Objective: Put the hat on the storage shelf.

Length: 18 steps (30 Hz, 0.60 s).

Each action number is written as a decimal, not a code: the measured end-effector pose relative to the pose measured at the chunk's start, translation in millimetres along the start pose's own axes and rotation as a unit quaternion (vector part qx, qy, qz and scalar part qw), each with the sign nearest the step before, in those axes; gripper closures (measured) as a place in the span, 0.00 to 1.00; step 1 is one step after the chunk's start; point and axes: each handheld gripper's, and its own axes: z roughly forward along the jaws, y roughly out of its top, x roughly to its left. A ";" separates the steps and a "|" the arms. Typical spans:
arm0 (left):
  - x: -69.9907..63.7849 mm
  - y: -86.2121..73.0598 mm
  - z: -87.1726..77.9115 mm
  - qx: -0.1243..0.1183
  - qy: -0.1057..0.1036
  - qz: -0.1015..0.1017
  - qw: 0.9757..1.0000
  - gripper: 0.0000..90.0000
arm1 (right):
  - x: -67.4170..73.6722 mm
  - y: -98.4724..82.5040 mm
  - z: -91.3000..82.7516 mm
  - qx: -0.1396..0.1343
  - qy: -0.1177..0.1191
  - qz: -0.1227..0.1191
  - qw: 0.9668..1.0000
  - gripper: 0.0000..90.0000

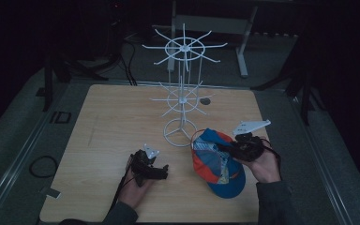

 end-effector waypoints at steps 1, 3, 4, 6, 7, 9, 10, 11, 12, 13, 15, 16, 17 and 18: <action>0.0 0.0 0.0 0.000 0.000 0.000 1.000 0.03 | -0.3 -0.1 -0.7 -0.001 -0.001 0.000 1.000 0.99; 0.0 0.0 0.0 0.000 0.000 0.000 1.000 0.03 | -1.0 -0.3 -2.8 -0.005 -0.003 0.001 1.000 0.99; 0.0 0.0 0.0 0.000 0.000 0.000 1.000 0.03 | -1.6 -0.5 -3.9 -0.006 -0.003 0.001 1.000 0.99; 0.0 0.0 0.0 0.000 0.000 0.000 1.000 0.03 | -2.3 -0.5 -5.8 -0.011 -0.005 0.003 1.000 0.99; 0.0 0.0 0.0 0.000 0.000 0.000 1.000 0.03 | -2.7 -0.5 -7.1 -0.013 -0.006 0.004 1.000 0.99; 0.0 0.0 0.0 0.000 0.000 0.000 1.000 0.03 | -3.2 -0.4 -9.7 -0.016 -0.007 0.006 1.000 0.99; 0.0 0.0 0.0 0.000 0.000 0.000 1.000 0.03 | -3.5 -0.4 -10.5 -0.017 -0.007 0.005 1.000 0.99; 0.0 0.0 0.0 0.000 0.000 0.000 1.000 0.03 | -3.7 -0.4 -11.9 -0.018 -0.008 0.005 1.000 0.99; 0.0 0.0 0.0 0.000 0.000 0.000 1.000 0.03 | -4.1 -0.4 -13.0 -0.020 -0.008 0.006 1.000 0.99; 0.0 0.0 0.1 0.000 0.000 0.000 1.000 0.03 | -4.6 -0.3 -14.1 -0.022 -0.008 0.006 1.000 0.99; 0.0 0.0 0.1 0.000 0.000 0.000 1.000 0.03 | -5.4 -0.2 -16.0 -0.024 -0.010 0.007 1.000 0.99; 0.0 0.0 0.1 0.000 0.000 0.000 1.000 0.03 | -5.4 0.0 -16.9 -0.025 -0.011 0.008 1.000 0.99; 0.0 0.0 0.1 0.000 0.000 0.000 1.000 0.03 | -5.6 0.2 -18.0 -0.025 -0.011 0.008 1.000 0.99; 0.0 0.0 0.1 0.000 0.000 0.000 1.000 0.03 | -5.9 0.4 -18.9 -0.027 -0.011 0.008 1.000 0.99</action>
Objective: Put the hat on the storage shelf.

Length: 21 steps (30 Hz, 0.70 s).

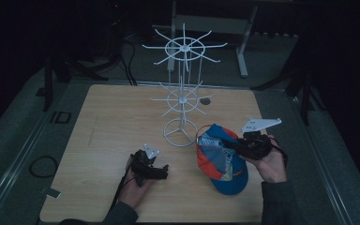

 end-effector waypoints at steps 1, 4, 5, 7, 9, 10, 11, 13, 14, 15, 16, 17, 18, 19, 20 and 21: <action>0.0 0.0 0.0 0.000 0.000 0.000 1.000 0.03 | -0.3 0.1 -1.0 -0.001 -0.001 0.000 1.000 0.99; 0.0 0.0 0.0 0.000 0.000 0.000 1.000 0.03 | -0.9 0.6 -3.6 -0.004 -0.001 0.000 1.000 0.99; -0.1 -0.1 0.1 -0.001 0.000 0.000 1.000 0.03 | -1.0 0.7 -4.2 -0.005 -0.002 0.000 1.000 0.99; -0.1 -0.1 0.1 -0.001 0.000 0.000 1.000 0.03 | -1.2 1.1 -6.1 -0.006 -0.003 0.000 1.000 0.99; -0.1 -0.1 0.1 -0.001 0.000 0.000 1.000 0.03 | -1.2 1.5 -7.6 -0.007 -0.004 0.001 1.000 0.99; -0.1 -0.1 0.1 -0.001 0.000 0.000 1.000 0.03 | -1.5 1.7 -8.3 -0.007 -0.005 -0.001 1.000 0.99; -0.1 -0.1 0.1 -0.001 0.000 0.000 1.000 0.03 | -1.6 1.9 -9.0 -0.008 -0.005 0.000 1.000 0.99; -0.1 -0.1 0.1 -0.001 0.000 0.000 1.000 0.03 | -2.1 2.3 -10.5 -0.010 -0.007 -0.001 1.000 0.99; -0.1 -0.1 0.1 -0.001 0.000 0.000 1.000 0.03 | -2.2 2.7 -11.3 -0.011 -0.007 0.000 1.000 0.99; -0.1 -0.1 0.1 -0.001 0.000 0.000 1.000 0.03 | -2.2 2.7 -11.3 -0.011 -0.007 0.000 1.000 0.99; 0.0 -0.1 0.1 -0.001 0.000 0.000 1.000 0.03 | -2.5 3.4 -12.9 -0.012 -0.008 -0.001 1.000 0.99; 0.0 0.0 0.1 -0.001 0.000 0.000 1.000 0.03 | -2.4 3.7 -13.5 -0.013 -0.008 -0.001 1.000 0.99; 0.0 0.0 0.0 0.000 0.000 0.000 1.000 0.03 | -2.4 4.1 -14.4 -0.013 -0.008 -0.001 1.000 0.99; 0.0 0.0 0.0 0.000 0.000 0.000 1.000 0.03 | -2.6 4.6 -15.2 -0.013 -0.009 -0.002 1.000 0.99; 0.0 0.0 0.0 0.000 0.000 0.000 1.000 0.03 | -2.5 4.9 -16.0 -0.014 -0.009 -0.001 1.000 0.99; 0.0 0.0 -0.1 0.001 0.000 0.000 1.000 0.03 | -2.7 5.3 -16.7 -0.015 -0.009 -0.002 1.000 0.99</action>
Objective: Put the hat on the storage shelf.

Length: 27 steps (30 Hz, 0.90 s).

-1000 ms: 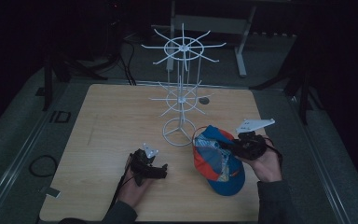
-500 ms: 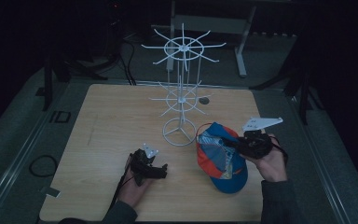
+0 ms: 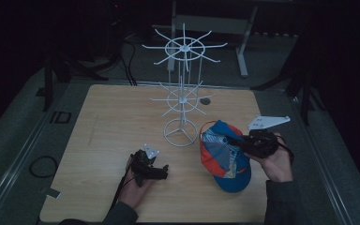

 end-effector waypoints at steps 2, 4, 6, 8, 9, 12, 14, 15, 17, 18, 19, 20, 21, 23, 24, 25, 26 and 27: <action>0.0 0.0 0.0 0.000 0.000 0.000 1.000 0.03 | -0.2 0.8 -1.2 -0.001 0.000 -0.001 1.000 0.99; 0.0 0.0 0.1 -0.001 0.000 0.000 1.000 0.03 | -0.5 1.7 -2.4 -0.002 0.002 -0.002 1.000 0.99; -0.1 0.0 0.1 -0.001 0.000 0.000 1.000 0.03 | -0.4 2.0 -2.8 -0.002 0.002 -0.002 1.000 0.99; 0.0 0.0 0.1 -0.001 0.000 0.000 1.000 0.03 | -0.8 3.1 -4.5 -0.003 0.002 -0.002 1.000 0.99; 0.0 0.0 0.1 -0.001 0.000 0.000 1.000 0.03 | -0.9 3.4 -5.1 -0.004 0.001 -0.003 1.000 0.99; 0.0 0.0 0.1 -0.001 0.000 0.000 1.000 0.03 | -0.9 4.2 -6.4 -0.007 0.001 -0.003 1.000 0.99; -0.1 0.0 0.1 -0.001 0.000 0.000 1.000 0.03 | -0.6 4.7 -7.5 -0.008 0.001 -0.004 1.000 0.99; -0.1 0.0 0.1 -0.001 0.000 0.000 1.000 0.03 | -0.4 5.0 -8.0 -0.009 0.000 -0.003 1.000 0.99; 0.0 0.0 0.1 -0.001 0.000 0.000 1.000 0.03 | 0.1 5.2 -9.0 -0.010 0.000 -0.003 1.000 0.99; 0.0 0.0 0.1 -0.001 0.000 0.000 1.000 0.03 | 0.1 5.4 -9.4 -0.011 0.000 -0.004 1.000 0.99; 0.0 0.0 0.1 -0.001 0.000 0.000 1.000 0.03 | -0.1 5.5 -9.8 -0.012 0.000 -0.004 1.000 0.99; 0.0 0.0 0.1 -0.001 0.000 0.000 1.000 0.03 | -0.2 5.7 -10.2 -0.013 0.000 -0.004 1.000 0.99; 0.0 0.0 0.1 -0.001 0.000 0.000 1.000 0.03 | -0.4 5.9 -10.7 -0.013 0.000 -0.004 1.000 0.99; 0.0 0.0 0.1 -0.001 0.000 0.000 1.000 0.03 | -0.2 6.4 -11.3 -0.015 0.000 -0.003 1.000 0.99; 0.0 0.0 0.1 -0.001 0.000 0.000 1.000 0.03 | 0.0 6.8 -12.0 -0.015 0.000 -0.004 1.000 0.99; 0.0 0.0 0.1 -0.001 0.000 0.000 1.000 0.03 | 0.0 7.2 -12.4 -0.016 -0.001 -0.005 1.000 0.99; 0.0 0.0 0.1 0.000 0.000 0.000 1.000 0.03 | 0.0 7.6 -12.9 -0.017 -0.001 -0.005 1.000 0.99; 0.0 0.0 0.1 0.000 0.000 0.000 1.000 0.03 | -0.1 8.0 -13.6 -0.017 -0.001 -0.005 1.000 0.99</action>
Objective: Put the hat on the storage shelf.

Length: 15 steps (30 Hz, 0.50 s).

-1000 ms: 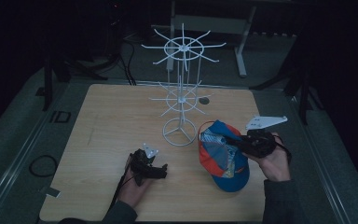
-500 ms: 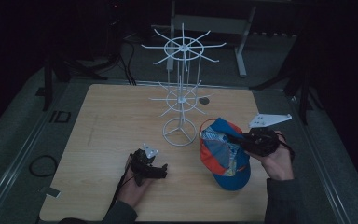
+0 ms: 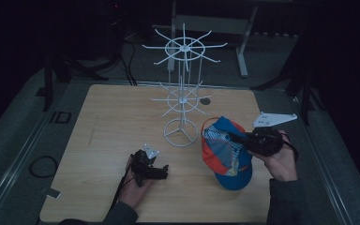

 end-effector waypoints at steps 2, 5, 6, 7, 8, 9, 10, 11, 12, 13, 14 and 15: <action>0.0 0.0 0.0 0.000 0.000 0.000 1.000 0.03 | -0.3 0.9 -1.5 -0.005 0.005 0.002 1.000 0.99; 0.0 0.0 0.0 0.000 0.000 0.000 1.000 0.03 | -0.4 2.3 -3.6 -0.008 0.005 0.000 1.000 0.99; 0.0 0.0 0.0 0.000 0.000 0.000 1.000 0.03 | -0.2 3.0 -4.5 -0.010 0.005 0.000 1.000 0.99; 0.0 0.0 0.0 0.000 0.000 0.000 1.000 0.03 | 0.0 3.6 -5.3 -0.011 0.006 0.000 1.000 0.99; 0.0 0.0 0.0 0.000 0.000 0.000 1.000 0.03 | 0.1 4.1 -5.9 -0.011 0.005 -0.001 1.000 0.99; 0.0 0.0 0.0 0.000 0.000 0.000 1.000 0.03 | 0.5 4.6 -6.7 -0.012 0.005 0.000 1.000 0.99; 0.0 0.0 0.0 0.000 0.000 0.000 1.000 0.03 | 0.6 5.3 -7.5 -0.013 0.004 -0.002 1.000 0.99; 0.0 0.0 0.0 0.000 0.000 0.000 1.000 0.03 | 0.7 5.7 -8.0 -0.013 0.004 -0.003 1.000 0.99; 0.0 0.0 0.0 0.000 0.000 0.000 1.000 0.03 | 0.8 6.3 -8.9 -0.014 0.003 -0.004 1.000 0.99; 0.0 0.0 0.0 0.000 0.000 0.000 1.000 0.03 | 1.0 6.8 -9.5 -0.014 0.003 -0.003 1.000 0.99; 0.0 0.0 0.0 0.000 0.000 0.000 1.000 0.03 | 1.2 7.3 -10.3 -0.015 0.003 -0.003 1.000 0.99; 0.0 0.0 0.0 0.000 0.000 0.000 1.000 0.03 | 1.1 7.8 -11.1 -0.017 0.002 -0.003 1.000 0.99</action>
